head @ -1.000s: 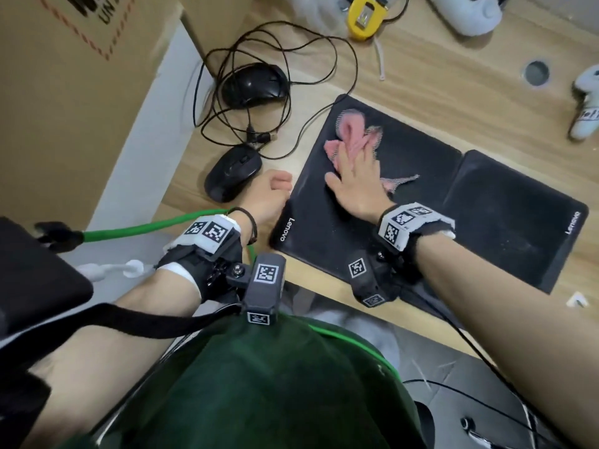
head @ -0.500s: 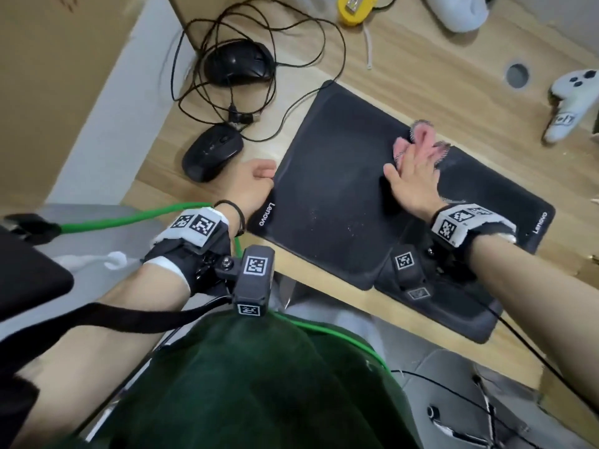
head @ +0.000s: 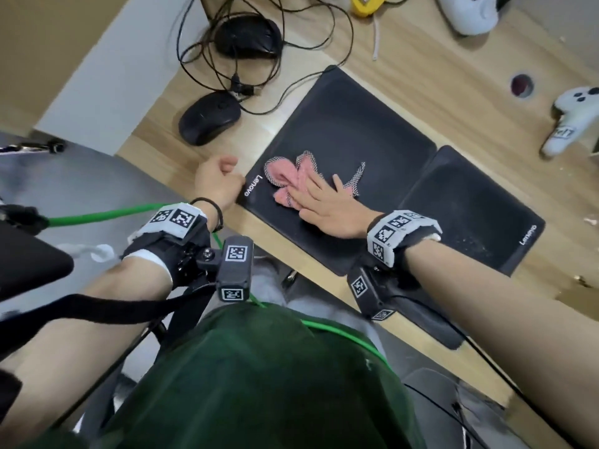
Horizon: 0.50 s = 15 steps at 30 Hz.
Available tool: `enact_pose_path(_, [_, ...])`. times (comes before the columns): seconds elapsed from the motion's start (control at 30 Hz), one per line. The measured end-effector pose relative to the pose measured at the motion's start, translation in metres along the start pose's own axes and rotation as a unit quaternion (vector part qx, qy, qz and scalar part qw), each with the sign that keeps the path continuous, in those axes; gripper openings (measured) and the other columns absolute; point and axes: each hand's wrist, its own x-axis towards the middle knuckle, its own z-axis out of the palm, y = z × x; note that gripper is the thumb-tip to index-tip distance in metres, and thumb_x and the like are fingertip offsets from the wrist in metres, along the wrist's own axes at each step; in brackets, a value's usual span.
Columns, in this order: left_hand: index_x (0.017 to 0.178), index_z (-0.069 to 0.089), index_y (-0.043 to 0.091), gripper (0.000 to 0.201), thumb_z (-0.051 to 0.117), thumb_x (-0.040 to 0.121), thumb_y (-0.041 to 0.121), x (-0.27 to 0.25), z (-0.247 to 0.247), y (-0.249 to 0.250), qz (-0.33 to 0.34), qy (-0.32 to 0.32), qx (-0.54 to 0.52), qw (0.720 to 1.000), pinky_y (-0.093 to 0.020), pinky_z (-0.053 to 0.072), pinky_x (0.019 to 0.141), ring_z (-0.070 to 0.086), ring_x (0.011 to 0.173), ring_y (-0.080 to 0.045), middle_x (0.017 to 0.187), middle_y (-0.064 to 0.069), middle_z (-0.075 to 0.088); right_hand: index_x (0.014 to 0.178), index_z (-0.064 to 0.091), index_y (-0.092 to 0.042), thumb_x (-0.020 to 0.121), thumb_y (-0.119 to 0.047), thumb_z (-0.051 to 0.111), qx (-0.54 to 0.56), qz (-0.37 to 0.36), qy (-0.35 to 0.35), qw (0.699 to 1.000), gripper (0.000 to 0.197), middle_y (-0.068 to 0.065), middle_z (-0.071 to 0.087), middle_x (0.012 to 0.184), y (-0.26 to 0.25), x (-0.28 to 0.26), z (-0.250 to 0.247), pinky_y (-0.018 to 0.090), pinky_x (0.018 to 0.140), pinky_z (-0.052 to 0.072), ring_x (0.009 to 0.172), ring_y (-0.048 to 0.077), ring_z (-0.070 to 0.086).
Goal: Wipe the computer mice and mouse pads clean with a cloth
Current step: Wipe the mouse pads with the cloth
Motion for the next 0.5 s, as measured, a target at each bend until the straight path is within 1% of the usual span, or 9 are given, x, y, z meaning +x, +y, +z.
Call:
enact_pose_path(0.07, [0.116, 0.060, 0.018, 0.041, 0.062, 0.076, 0.018, -0.008, 0.008, -0.003, -0.029, 0.067, -0.003, 0.997, -0.036, 0.043, 0.101, 0.054, 0.113, -0.023, 0.118, -0.006, 0.055, 0.153, 0.000, -0.026, 0.105, -0.035, 0.021, 0.003, 0.032, 0.014, 0.999, 0.054, 0.001, -0.009, 0.162, 0.027, -0.020, 0.000, 0.055, 0.117, -0.008, 0.148, 0.018, -0.016])
enact_pose_path(0.1, [0.119, 0.056, 0.018, 0.044, 0.060, 0.075, 0.021, -0.012, 0.012, -0.008, -0.048, 0.101, -0.005, 0.994, -0.036, 0.039, 0.104, 0.048, 0.119, -0.025, 0.126, -0.008, 0.049, 0.153, -0.001, -0.026, 0.104, -0.034, 0.022, 0.010, 0.060, 0.030, 0.998, 0.055, 0.000, -0.009, 0.162, 0.043, -0.028, -0.004, 0.057, 0.117, -0.007, 0.148, 0.018, -0.016])
enact_pose_path(0.17, [0.125, 0.048, 0.014, 0.047, 0.055, 0.078, 0.016, -0.018, 0.019, -0.012, -0.099, 0.153, -0.007, 0.983, -0.034, 0.031, 0.106, 0.033, 0.128, -0.027, 0.138, -0.010, 0.035, 0.153, -0.002, -0.025, 0.104, -0.036, 0.022, 0.051, 0.132, 0.072, 0.987, 0.056, 0.000, -0.011, 0.162, 0.069, -0.036, -0.018, 0.058, 0.116, -0.006, 0.148, 0.019, -0.016])
enact_pose_path(0.23, [0.128, 0.042, 0.011, 0.049, 0.051, 0.079, 0.011, -0.023, 0.023, -0.018, -0.144, 0.207, -0.025, 0.967, -0.032, 0.026, 0.104, 0.029, 0.128, -0.028, 0.140, -0.011, 0.030, 0.154, -0.001, -0.023, 0.104, -0.037, 0.021, 0.099, 0.198, 0.105, 0.970, 0.057, 0.004, -0.010, 0.162, 0.083, -0.029, -0.034, 0.055, 0.116, -0.009, 0.148, 0.022, -0.015])
enact_pose_path(0.3, [0.128, 0.038, 0.009, 0.051, 0.050, 0.078, 0.010, -0.027, 0.023, -0.023, -0.180, 0.253, -0.061, 0.948, -0.029, 0.024, 0.104, 0.032, 0.126, -0.028, 0.138, -0.011, 0.031, 0.154, 0.001, -0.020, 0.103, -0.038, 0.022, 0.126, 0.229, 0.129, 0.957, 0.058, 0.007, -0.007, 0.162, 0.079, -0.010, -0.045, 0.052, 0.116, -0.009, 0.148, 0.025, -0.015])
enact_pose_path(0.33, [0.129, 0.037, 0.010, 0.051, 0.049, 0.080, 0.011, -0.028, 0.022, -0.024, -0.201, 0.260, -0.090, 0.940, -0.028, 0.023, 0.104, 0.033, 0.127, -0.028, 0.137, -0.011, 0.032, 0.154, 0.001, -0.020, 0.102, -0.038, 0.022, 0.124, 0.225, 0.135, 0.957, 0.059, 0.008, -0.007, 0.162, 0.070, 0.001, -0.047, 0.052, 0.116, -0.008, 0.148, 0.026, -0.014])
enact_pose_path(0.37, [0.131, 0.035, 0.010, 0.050, 0.049, 0.083, 0.013, -0.026, 0.023, -0.028, -0.218, 0.249, -0.123, 0.936, -0.028, 0.023, 0.104, 0.033, 0.128, -0.027, 0.139, -0.011, 0.031, 0.154, 0.001, -0.021, 0.102, -0.038, 0.022, 0.111, 0.209, 0.136, 0.962, 0.058, 0.009, -0.006, 0.162, 0.058, 0.011, -0.046, 0.052, 0.116, -0.007, 0.148, 0.026, -0.014])
enact_pose_path(0.47, [0.137, 0.029, 0.009, 0.047, 0.043, 0.092, 0.018, -0.027, 0.018, -0.024, -0.259, 0.208, -0.169, 0.928, -0.027, 0.024, 0.104, 0.032, 0.133, -0.027, 0.146, -0.012, 0.029, 0.154, 0.000, -0.026, 0.104, -0.036, 0.019, 0.039, 0.099, 0.090, 0.990, 0.054, 0.010, -0.008, 0.162, 0.010, 0.031, -0.030, 0.053, 0.116, -0.007, 0.148, 0.026, -0.016])
enact_pose_path(0.5, [0.139, 0.028, 0.005, 0.046, 0.039, 0.096, 0.018, -0.022, 0.017, -0.025, -0.263, 0.220, -0.167, 0.924, -0.027, 0.025, 0.105, 0.031, 0.135, -0.027, 0.148, -0.014, 0.028, 0.154, 0.000, -0.027, 0.104, -0.036, 0.018, 0.012, 0.058, 0.068, 0.996, 0.054, 0.009, -0.011, 0.161, -0.005, 0.034, -0.023, 0.054, 0.116, -0.007, 0.147, 0.025, -0.017])
